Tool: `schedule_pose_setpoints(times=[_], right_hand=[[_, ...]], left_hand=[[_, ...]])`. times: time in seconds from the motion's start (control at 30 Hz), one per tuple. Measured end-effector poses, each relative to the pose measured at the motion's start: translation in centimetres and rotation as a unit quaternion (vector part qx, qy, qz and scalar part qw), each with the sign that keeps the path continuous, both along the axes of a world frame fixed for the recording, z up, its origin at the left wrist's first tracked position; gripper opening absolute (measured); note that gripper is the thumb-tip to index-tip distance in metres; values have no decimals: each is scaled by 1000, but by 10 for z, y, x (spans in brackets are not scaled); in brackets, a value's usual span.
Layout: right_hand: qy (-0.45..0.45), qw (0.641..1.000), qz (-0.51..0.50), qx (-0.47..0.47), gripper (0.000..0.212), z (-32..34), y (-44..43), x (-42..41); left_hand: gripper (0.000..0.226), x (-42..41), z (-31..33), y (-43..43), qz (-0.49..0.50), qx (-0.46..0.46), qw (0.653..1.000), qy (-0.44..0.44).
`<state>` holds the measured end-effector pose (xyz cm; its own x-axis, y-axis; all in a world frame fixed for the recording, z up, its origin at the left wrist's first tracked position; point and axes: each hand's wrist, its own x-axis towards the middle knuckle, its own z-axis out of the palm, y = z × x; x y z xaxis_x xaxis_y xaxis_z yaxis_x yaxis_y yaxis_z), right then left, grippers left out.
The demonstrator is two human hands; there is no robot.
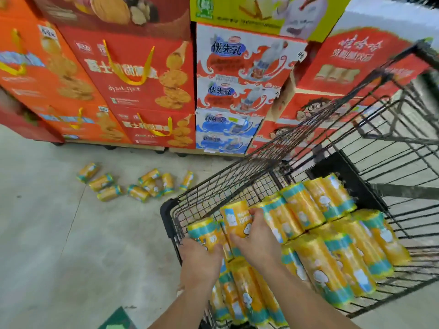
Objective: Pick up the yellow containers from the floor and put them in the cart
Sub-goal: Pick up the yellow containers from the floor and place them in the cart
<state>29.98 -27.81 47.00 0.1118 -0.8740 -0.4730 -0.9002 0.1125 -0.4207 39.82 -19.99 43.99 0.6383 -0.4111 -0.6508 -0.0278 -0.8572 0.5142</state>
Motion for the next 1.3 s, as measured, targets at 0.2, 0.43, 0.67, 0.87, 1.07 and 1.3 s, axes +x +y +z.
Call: schedule_pose_setpoints(times=[0.2,0.43,0.67,0.87,1.07,1.3], right_hand=[[56,993,71,80,64,-86,-10,5],[96,976,163,109,51,-122,-13,6],[89,970,196,117,61,-74,-22,-4],[37,985,165,39,51,7,-20,2],[-46,987,134,-75,48,110,-8,56],[-122,975,128,-131,53,186,51,206]], left_hand=[[61,-26,-64,-18,-59,81,993,-63],[74,-28,-112,-22,10,103,993,-62],[69,-36,-86,-16,-25,95,993,-61],[57,-23,-4,-9,-62,-20,995,-75],[60,67,110,-2,-96,-199,966,-133],[69,262,191,99,-88,-186,956,-209]])
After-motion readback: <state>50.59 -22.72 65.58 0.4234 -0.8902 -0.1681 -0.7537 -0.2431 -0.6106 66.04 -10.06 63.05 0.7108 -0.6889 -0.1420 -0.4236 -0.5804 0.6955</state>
